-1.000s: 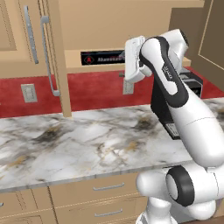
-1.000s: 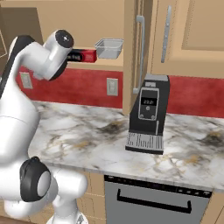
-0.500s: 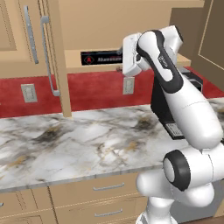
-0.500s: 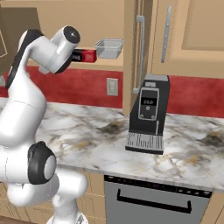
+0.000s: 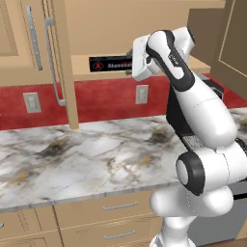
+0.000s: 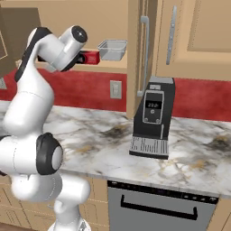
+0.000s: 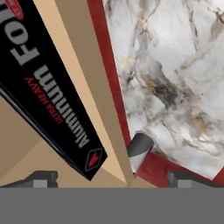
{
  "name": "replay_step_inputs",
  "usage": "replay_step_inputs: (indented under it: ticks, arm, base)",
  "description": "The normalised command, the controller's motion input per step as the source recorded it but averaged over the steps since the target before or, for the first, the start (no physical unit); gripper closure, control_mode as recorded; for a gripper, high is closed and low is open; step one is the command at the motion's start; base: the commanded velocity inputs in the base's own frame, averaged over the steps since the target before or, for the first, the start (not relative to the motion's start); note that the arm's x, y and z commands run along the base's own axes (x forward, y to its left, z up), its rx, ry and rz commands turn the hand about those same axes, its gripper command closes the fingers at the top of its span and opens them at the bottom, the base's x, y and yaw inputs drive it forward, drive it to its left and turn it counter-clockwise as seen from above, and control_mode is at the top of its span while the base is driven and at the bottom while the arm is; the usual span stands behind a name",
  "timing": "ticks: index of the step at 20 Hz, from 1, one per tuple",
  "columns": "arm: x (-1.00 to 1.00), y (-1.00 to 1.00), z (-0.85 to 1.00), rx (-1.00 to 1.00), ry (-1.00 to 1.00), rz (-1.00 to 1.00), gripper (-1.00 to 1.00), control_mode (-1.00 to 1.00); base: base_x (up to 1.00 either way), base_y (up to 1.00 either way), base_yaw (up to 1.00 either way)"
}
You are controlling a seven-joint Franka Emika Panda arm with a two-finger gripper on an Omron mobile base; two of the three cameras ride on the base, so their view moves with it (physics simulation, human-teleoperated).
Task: Retrieve the tupperware and aluminum foil from the cabinet and place them on the dining counter near the plate with carrot and squash to prepare for storing leftovers.
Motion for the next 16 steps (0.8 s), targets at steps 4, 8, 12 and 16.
replay_step_inputs:
  ticks: [4, 8, 12, 16]
  arm:
    - [0.32, 0.00, 0.08, 0.00, 0.02, 0.00, -1.00, -1.00]
    - [0.29, 0.00, 0.01, 0.00, 0.02, 0.00, -1.00, -1.00]
    - [0.27, 0.00, 0.00, 0.00, 0.02, 0.00, -1.00, -1.00]
    - [0.29, 0.00, 0.00, 0.00, 0.02, 0.00, -1.00, -1.00]
  base:
    - [0.00, 0.00, 0.00]
    - [0.00, 0.00, 0.00]
    - [0.00, 0.00, 0.00]
    - [0.00, 0.00, 0.00]
